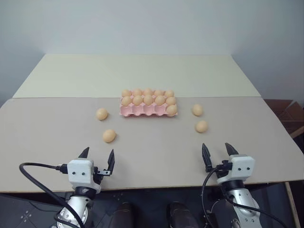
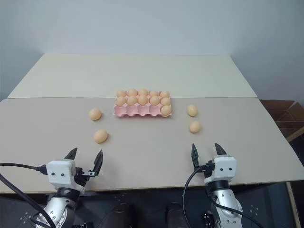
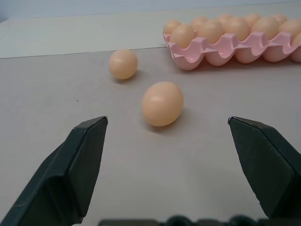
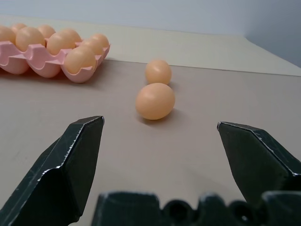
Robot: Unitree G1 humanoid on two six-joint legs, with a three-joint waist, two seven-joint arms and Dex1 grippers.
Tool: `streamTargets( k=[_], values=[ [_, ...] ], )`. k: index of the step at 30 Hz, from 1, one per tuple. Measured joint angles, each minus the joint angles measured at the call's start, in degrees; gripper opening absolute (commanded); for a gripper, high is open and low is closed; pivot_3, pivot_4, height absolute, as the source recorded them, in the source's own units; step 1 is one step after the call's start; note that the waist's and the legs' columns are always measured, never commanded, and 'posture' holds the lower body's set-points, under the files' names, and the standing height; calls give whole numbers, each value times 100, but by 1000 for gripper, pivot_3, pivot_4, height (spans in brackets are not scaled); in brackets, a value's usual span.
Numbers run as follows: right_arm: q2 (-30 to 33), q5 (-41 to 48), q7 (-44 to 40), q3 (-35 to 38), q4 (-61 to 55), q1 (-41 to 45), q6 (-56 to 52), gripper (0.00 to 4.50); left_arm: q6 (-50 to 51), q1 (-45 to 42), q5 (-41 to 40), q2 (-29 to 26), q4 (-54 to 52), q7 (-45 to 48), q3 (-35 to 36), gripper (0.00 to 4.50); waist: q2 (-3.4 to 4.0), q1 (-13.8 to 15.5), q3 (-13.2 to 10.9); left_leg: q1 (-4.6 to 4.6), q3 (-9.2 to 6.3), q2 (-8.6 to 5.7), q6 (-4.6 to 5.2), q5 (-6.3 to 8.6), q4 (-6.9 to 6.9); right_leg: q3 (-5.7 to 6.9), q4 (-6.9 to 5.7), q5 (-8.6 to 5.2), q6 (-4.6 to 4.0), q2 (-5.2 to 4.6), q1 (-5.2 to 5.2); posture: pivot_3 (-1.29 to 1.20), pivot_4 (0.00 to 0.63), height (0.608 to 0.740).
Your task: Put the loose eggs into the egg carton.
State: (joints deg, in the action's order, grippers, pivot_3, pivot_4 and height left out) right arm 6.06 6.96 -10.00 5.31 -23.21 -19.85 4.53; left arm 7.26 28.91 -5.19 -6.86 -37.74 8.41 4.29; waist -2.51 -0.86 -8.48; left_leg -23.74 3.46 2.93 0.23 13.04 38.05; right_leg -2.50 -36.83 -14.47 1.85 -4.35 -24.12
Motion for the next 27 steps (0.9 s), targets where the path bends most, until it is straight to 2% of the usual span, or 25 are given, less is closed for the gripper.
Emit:
streamTargets(
  k=[11, 18, 22, 27],
  values=[
    [-1, 2, 3, -15, 0, 13, 1, 4500, -176, 29, 176, -167, 6, 76, -107, 4454, 1, 1, 0, 0, 0, 0, 0, 0, 0, 0, -1, 0, 0, 0, 0, 0, 150, 740],
    [-1, -10, 52, -53, -38, 109, -110, 4500, 347, 6, -448, -785, -286, 764, -96, 4454, 2, -1, 1, 3, 0, 1, 0, 0, 0, 0, -5, 0, -2, 0, 0, 0, 150, 740],
    [17, -128, 96, -229, -266, 146, -418, 4500, 630, -254, -593, -1169, -374, 975, 7, 4454, 3, 2, 1, 5, -1, 0, 0, 0, 0, 1, -8, 1, 1, 1, 2, 0, 150, 740],
    [21, -496, 389, -477, -752, 303, -1537, 4500, 886, -689, -390, -1184, -364, 819, -24, 4454, 4, 5, 3, 6, -1, -2, 0, 0, 0, 1, -8, 21, 34, 1, 2, 0, 150, 740]
  ],
)
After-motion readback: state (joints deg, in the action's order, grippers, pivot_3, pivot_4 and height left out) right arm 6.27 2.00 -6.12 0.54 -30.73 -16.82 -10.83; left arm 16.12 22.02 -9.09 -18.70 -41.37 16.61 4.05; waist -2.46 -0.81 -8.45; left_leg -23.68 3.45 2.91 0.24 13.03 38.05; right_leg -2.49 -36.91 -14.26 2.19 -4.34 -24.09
